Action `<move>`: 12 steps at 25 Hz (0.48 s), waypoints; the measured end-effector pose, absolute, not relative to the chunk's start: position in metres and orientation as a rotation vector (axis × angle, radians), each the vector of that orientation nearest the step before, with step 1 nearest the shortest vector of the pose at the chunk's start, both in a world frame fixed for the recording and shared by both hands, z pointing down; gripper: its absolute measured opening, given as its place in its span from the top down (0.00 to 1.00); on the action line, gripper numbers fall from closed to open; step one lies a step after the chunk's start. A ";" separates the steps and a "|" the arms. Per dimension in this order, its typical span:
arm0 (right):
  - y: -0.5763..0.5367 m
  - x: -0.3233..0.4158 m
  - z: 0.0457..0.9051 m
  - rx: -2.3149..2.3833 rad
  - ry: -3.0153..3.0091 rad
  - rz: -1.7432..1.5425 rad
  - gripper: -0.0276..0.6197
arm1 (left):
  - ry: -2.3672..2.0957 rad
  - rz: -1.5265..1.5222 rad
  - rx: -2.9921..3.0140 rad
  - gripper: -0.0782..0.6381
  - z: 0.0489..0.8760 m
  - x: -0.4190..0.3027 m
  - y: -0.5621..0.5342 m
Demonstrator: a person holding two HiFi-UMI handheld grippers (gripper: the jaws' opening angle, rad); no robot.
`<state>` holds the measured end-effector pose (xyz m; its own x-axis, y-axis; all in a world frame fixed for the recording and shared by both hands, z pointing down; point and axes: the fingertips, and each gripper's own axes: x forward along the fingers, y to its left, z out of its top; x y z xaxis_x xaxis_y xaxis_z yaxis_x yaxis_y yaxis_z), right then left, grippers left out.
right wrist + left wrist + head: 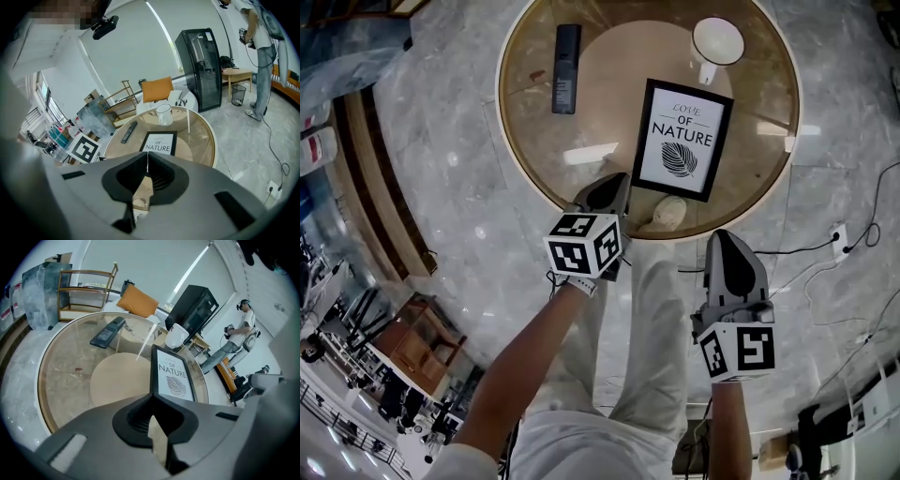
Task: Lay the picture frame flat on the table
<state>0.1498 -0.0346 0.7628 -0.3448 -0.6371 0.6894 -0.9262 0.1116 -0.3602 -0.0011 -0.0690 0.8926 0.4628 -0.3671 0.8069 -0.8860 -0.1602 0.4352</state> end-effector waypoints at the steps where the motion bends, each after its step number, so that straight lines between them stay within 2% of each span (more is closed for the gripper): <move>1: -0.034 0.149 0.760 1.523 -2.034 1.090 0.95 | -1.070 0.673 1.745 0.88 0.888 -0.001 -0.068; 12: -0.023 0.142 0.681 1.507 -2.071 0.976 0.95 | -1.042 0.672 1.835 0.88 0.778 -0.009 -0.052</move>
